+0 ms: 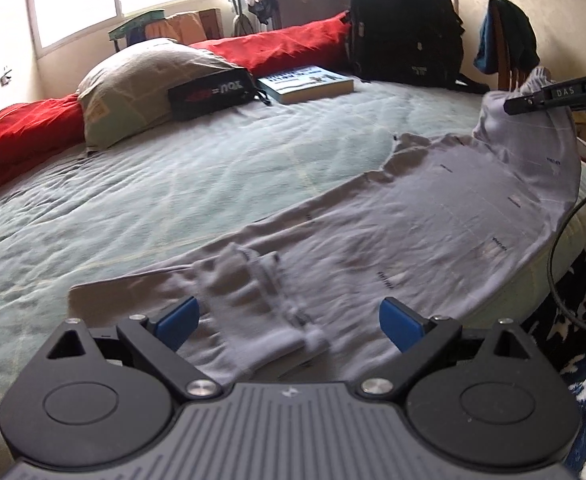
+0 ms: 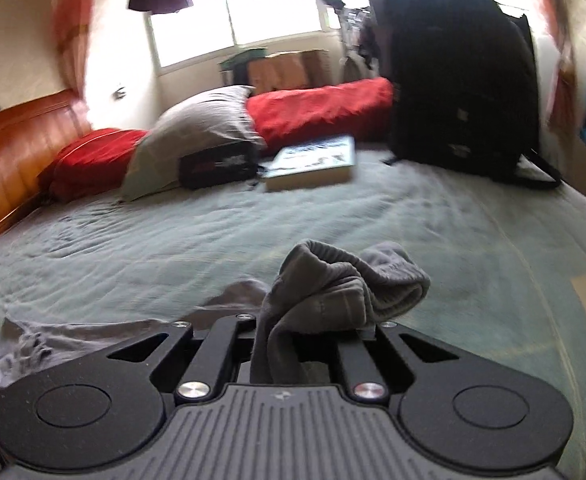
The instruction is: Fold clothes
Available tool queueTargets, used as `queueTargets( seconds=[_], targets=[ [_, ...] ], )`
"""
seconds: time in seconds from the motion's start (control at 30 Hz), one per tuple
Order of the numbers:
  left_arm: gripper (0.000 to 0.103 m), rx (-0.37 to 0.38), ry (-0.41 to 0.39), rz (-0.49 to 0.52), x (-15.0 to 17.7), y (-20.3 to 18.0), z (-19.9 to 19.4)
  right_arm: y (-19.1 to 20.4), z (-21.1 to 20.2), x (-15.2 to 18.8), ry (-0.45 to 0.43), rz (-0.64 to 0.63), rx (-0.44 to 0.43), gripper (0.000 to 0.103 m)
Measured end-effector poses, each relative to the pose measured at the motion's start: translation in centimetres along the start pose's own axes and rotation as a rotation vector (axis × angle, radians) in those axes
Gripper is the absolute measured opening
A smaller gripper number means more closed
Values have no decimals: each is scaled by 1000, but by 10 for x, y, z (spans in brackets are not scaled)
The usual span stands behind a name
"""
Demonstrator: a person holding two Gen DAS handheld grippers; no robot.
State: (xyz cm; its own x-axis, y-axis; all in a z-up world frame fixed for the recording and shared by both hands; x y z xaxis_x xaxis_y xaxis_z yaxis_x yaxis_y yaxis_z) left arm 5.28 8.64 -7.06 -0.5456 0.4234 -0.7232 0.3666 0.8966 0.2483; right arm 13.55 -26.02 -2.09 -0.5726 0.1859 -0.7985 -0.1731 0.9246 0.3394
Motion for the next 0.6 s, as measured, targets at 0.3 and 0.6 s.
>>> queueTargets(
  seconds=[0.3, 0.6],
  targets=[
    [97, -36, -5, -33, 23, 28, -20, 82, 10, -1, 36, -105, -130, 9],
    [97, -62, -1, -77, 46, 49, -36, 159, 12, 11, 77, -214, -251, 9]
  ],
)
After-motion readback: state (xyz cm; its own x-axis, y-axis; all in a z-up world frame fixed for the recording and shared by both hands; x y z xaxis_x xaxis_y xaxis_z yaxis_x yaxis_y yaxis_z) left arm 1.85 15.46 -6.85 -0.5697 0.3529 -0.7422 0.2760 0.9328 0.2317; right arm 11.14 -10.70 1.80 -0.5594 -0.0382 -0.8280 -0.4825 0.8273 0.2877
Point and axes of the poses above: each gripper's, at about its wrist camera, not at the fingertips, and z roughly the way its jaws point, y to its left, x to its underside, the point moved 3 cm from there along z, roughly the way its jaws point, and after that the axes turned 11 degrees about z, right-handed, at the moved point
